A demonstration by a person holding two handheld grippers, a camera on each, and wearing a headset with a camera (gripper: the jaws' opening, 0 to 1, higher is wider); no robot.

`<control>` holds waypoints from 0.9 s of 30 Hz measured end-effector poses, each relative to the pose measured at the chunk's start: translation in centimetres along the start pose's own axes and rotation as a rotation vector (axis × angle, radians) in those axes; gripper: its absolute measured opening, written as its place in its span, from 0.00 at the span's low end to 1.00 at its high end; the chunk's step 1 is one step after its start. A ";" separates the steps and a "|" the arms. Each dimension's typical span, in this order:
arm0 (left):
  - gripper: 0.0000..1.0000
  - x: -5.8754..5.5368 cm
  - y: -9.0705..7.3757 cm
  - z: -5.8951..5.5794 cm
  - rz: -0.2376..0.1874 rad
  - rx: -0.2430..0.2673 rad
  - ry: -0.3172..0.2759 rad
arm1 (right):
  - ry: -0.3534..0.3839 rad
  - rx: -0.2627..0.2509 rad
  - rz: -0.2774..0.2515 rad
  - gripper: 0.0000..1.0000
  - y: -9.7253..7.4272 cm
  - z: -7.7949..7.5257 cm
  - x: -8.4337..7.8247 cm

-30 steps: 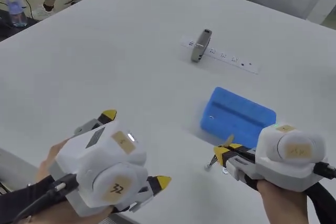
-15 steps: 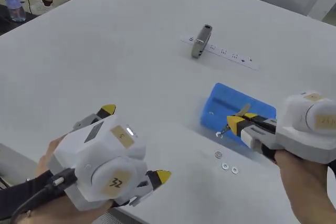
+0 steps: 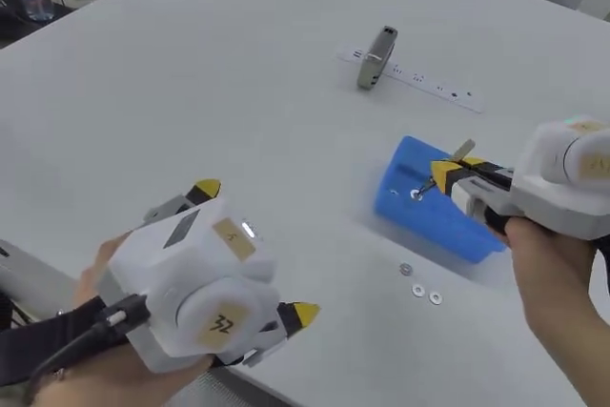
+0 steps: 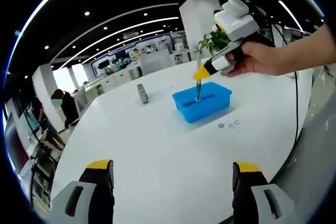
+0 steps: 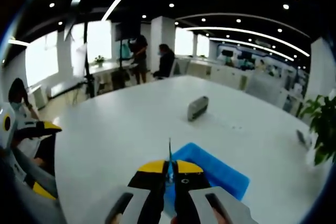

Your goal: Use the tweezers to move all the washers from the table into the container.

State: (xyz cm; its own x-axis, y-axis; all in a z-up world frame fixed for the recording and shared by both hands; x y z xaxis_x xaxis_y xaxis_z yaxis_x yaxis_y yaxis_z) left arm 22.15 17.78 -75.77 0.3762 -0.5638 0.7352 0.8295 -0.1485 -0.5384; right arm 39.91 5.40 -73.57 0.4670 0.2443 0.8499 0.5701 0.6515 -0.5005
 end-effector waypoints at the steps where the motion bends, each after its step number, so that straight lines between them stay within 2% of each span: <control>1: 0.96 0.0 0.0 0.0 0.002 -0.002 0.001 | 0.001 0.000 0.003 0.02 0.3 -0.1 -0.1; 11: 0.96 -0.1 0.0 0.0 0.008 -0.005 -0.005 | 0.030 -0.023 0.041 0.02 3.3 -1.8 -1.2; 17: 0.95 -0.1 0.1 -0.2 0.012 -0.012 0.001 | 0.029 -0.028 0.059 0.02 4.1 -1.9 -1.9; 23: 0.95 -0.2 0.2 -0.2 0.016 -0.015 0.000 | 0.012 -0.045 0.086 0.02 4.8 -2.7 -3.2; 25: 0.95 -0.2 0.2 -0.2 0.019 -0.015 -0.001 | 0.012 -0.041 0.069 0.02 4.6 -2.6 -3.0; 27: 0.95 -0.2 0.2 -0.2 0.017 -0.018 -0.006 | 0.037 -0.040 0.075 0.02 4.8 -2.8 -3.0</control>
State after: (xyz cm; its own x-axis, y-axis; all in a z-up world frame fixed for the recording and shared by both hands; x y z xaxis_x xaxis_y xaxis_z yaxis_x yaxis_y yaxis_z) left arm 22.15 17.66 -76.12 0.3927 -0.5614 0.7284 0.8155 -0.1536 -0.5581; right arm 43.12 5.78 -78.93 0.5331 0.2642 0.8037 0.5589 0.6033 -0.5690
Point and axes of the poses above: the centre of the closed fingertips' face, and the gripper's own axes: y roughly forward along the fingers, z roughly to its left, x roughly out of its top, the point moved 2 cm from there along -y, roughly backward along the fingers, and after that the axes turned 13 degrees about y, right-handed, at the moved point
